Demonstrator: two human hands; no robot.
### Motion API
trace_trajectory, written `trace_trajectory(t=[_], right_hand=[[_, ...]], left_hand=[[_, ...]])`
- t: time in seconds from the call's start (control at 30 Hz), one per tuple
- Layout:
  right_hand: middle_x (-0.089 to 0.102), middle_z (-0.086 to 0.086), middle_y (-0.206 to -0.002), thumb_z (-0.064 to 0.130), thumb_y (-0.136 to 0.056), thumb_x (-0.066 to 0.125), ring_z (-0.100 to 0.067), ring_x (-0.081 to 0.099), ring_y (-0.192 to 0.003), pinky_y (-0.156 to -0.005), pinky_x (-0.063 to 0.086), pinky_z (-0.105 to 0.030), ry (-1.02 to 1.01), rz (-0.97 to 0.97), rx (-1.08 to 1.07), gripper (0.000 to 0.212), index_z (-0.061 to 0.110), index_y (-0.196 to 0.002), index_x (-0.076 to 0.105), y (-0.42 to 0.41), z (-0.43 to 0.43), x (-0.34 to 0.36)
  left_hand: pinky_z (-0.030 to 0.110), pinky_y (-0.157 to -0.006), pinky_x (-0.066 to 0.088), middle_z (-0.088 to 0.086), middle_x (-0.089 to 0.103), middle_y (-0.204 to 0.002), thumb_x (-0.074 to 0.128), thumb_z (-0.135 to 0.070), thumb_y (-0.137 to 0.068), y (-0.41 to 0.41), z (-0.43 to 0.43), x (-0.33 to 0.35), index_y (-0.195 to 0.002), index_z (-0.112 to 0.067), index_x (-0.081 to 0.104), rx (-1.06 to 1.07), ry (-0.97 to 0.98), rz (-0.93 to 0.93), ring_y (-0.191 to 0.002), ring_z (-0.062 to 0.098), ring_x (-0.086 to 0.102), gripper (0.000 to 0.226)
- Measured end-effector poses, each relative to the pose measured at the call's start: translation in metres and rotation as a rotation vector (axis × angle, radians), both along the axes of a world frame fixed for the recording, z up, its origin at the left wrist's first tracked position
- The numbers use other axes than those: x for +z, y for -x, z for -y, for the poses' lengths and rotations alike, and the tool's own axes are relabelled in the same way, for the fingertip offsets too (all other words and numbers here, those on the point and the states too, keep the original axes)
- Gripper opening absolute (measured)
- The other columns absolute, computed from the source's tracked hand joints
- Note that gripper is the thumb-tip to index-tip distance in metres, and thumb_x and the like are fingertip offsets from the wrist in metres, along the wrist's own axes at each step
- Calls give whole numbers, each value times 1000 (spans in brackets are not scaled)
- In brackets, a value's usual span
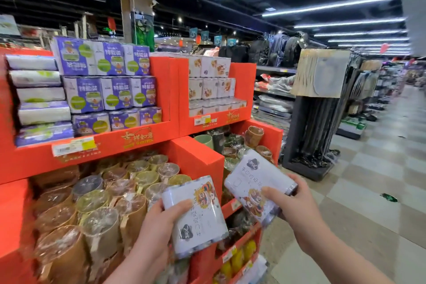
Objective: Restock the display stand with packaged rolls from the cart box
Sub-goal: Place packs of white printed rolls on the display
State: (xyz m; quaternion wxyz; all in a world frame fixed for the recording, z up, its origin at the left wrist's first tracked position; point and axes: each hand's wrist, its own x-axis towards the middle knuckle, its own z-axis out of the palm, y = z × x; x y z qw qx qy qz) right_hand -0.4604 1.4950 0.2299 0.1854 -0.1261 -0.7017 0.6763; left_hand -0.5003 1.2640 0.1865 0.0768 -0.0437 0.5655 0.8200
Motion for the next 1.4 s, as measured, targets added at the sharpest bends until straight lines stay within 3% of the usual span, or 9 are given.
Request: trace_trajectory(t=[0.3,0.43,0.6,0.8,0.9,1.0,1.17,1.27,1.4], right_hand=[[65,-9,-100,4,-75,75,-34,66,-95,-87,52,-57,43,-54,-91,36,22,-96,52,108,-49,16],[65,-12,-102,8,-75,75,-38,66,-92,-82,52,-62,27,-55,-80,35,23,-98,52,157,-68,19],[64,-11,-103,6,-78,73,-21,65,-72,-59,53,-35,65,-63,3,40,14,-111,53,234,-96,19],[64,-7,-86,2,-80,70,-5,59,-44,-35,39,-16,82,-103,201,34,14,-107,55,349,-129,20],[65,-11,-89,0,-79,70,-10,62,-54,-45,46,-21,104,-118,318,34,12,-107,55,404,-142,28],[68,-11,-97,1,-74,74,-27,64,-79,-70,50,-35,115,-124,384,40,16,-107,57,454,-158,38],[66,-9,-87,-3,-76,72,-27,62,-73,-70,50,-38,132,-141,555,31,19,-90,55,515,-171,60],[65,-7,-92,2,-77,73,-23,62,-72,-60,46,-31,146,-128,621,33,17,-100,54,542,-168,64],[66,-11,-103,7,-76,75,-30,66,-87,-71,50,-39,155,-100,689,38,19,-105,53,572,-152,68]], left_hand=[[37,-52,56,16,75,-87,66,-3,-81,132,-60,22,-108,-4,62,-75,-35,-60,-71,29,73,27],[48,-66,58,18,74,-95,67,-5,-80,180,-76,31,-109,-5,61,-72,-25,-69,-82,36,71,30],[70,-82,48,17,73,-101,67,-10,-83,230,-93,36,-106,-11,65,6,-19,-53,-95,41,68,24],[61,-87,51,17,74,-99,67,-10,-80,286,-123,48,-113,-4,61,158,0,-106,-94,37,70,34],[64,-89,49,20,73,-101,71,-18,-68,314,-145,57,-114,-2,60,260,-2,-116,-96,40,68,50],[60,-86,51,21,73,-97,67,-10,-76,342,-167,65,-110,0,60,357,6,-122,-93,41,69,35],[52,-86,54,16,75,-94,68,-12,-76,370,-193,75,-107,-4,62,502,31,-132,-89,35,71,33],[45,-76,56,17,75,-93,70,-12,-71,379,-197,80,-107,-3,62,579,40,-127,-86,35,72,38],[34,-60,56,15,75,-91,65,-8,-83,386,-194,89,-108,-5,63,626,78,-121,-81,30,73,26]])
